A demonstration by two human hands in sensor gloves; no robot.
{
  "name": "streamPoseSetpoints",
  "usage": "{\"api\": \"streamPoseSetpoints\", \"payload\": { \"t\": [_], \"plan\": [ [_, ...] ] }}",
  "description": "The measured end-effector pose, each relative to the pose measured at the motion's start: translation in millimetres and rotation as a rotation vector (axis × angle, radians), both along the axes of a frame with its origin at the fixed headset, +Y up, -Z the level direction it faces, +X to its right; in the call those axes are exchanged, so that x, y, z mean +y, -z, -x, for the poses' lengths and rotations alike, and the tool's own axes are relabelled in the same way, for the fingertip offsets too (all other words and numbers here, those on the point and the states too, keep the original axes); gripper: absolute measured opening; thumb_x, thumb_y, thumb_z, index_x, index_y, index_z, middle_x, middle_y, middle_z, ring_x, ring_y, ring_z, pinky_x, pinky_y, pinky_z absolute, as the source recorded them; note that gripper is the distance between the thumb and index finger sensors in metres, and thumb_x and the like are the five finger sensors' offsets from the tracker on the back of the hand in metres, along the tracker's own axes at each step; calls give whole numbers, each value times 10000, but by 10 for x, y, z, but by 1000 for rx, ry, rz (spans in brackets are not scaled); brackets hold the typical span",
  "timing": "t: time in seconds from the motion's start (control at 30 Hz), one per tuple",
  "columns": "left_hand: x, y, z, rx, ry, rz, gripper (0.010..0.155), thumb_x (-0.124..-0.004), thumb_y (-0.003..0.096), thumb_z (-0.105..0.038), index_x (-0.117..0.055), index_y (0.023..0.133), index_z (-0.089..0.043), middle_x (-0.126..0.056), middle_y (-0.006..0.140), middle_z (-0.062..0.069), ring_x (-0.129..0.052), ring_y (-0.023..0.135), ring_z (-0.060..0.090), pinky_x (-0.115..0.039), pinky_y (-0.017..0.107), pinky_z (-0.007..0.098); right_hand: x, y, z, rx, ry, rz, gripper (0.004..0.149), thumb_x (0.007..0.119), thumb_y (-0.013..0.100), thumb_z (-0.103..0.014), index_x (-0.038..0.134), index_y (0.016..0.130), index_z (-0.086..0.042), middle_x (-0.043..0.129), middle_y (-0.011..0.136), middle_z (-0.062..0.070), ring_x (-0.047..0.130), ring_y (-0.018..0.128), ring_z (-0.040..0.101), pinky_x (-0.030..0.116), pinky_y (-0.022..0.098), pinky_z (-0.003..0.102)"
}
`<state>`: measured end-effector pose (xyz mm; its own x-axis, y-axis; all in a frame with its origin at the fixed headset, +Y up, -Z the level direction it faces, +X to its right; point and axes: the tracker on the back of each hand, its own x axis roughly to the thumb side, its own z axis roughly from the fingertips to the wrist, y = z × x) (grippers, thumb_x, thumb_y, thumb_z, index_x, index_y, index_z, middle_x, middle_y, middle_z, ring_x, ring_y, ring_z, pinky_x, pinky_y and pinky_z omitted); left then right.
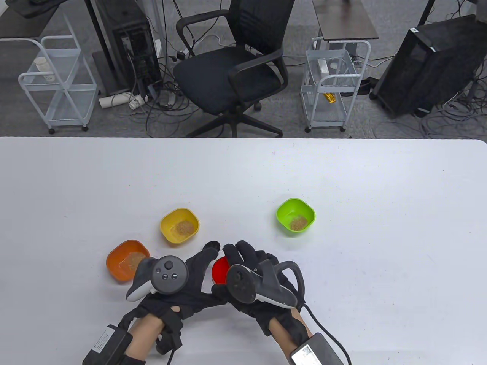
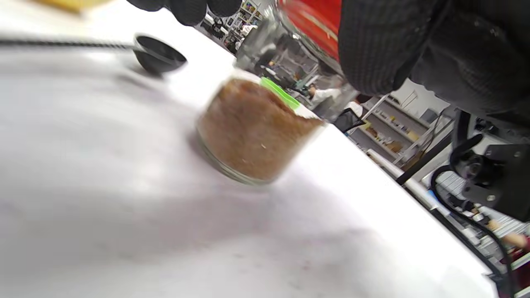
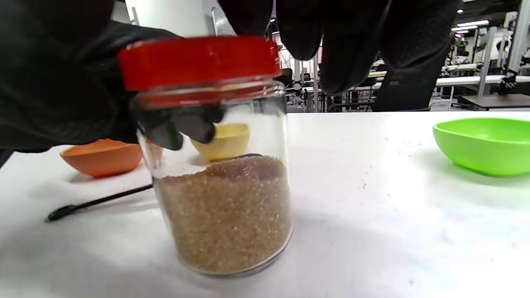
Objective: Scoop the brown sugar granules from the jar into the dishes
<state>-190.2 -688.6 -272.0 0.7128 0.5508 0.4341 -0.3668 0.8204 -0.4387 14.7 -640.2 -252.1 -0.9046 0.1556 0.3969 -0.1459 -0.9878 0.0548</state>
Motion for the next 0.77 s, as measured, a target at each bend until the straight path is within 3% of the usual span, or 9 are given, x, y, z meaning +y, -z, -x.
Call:
{"api": "streamPoseSetpoints", "payload": {
  "t": [0.27, 0.43, 0.77],
  "plan": [
    [244, -182, 291, 91, 300, -215, 981, -716, 591, -610, -185, 1198, -50, -248, 1267, 241, -331, 1201, 511, -425, 818, 665, -18, -115, -405, -120, 20, -36, 857, 632, 496, -648, 413, 1150, -140, 386, 1241, 212, 490, 1063, 582, 507, 738, 725],
    [187, -277, 424, 134, 402, -263, 961, -680, 598, -616, -177, 1205, -68, -196, 1275, 230, -267, 1208, 505, -378, 818, 685, -133, -142, -603, -185, 53, -45, 858, 638, 497, -642, 402, 1151, -139, 335, 1245, 212, 392, 1080, 581, 458, 743, 731],
    [73, -315, 425, 150, 479, -255, 954, -665, 592, -623, -181, 1205, -75, -185, 1274, 224, -246, 1203, 502, -366, 812, 689, -292, -163, -795, -247, 90, 15, 850, 652, 499, -622, 408, 1143, -124, 358, 1233, 218, 425, 1068, 578, 473, 736, 726]
  ]
}}
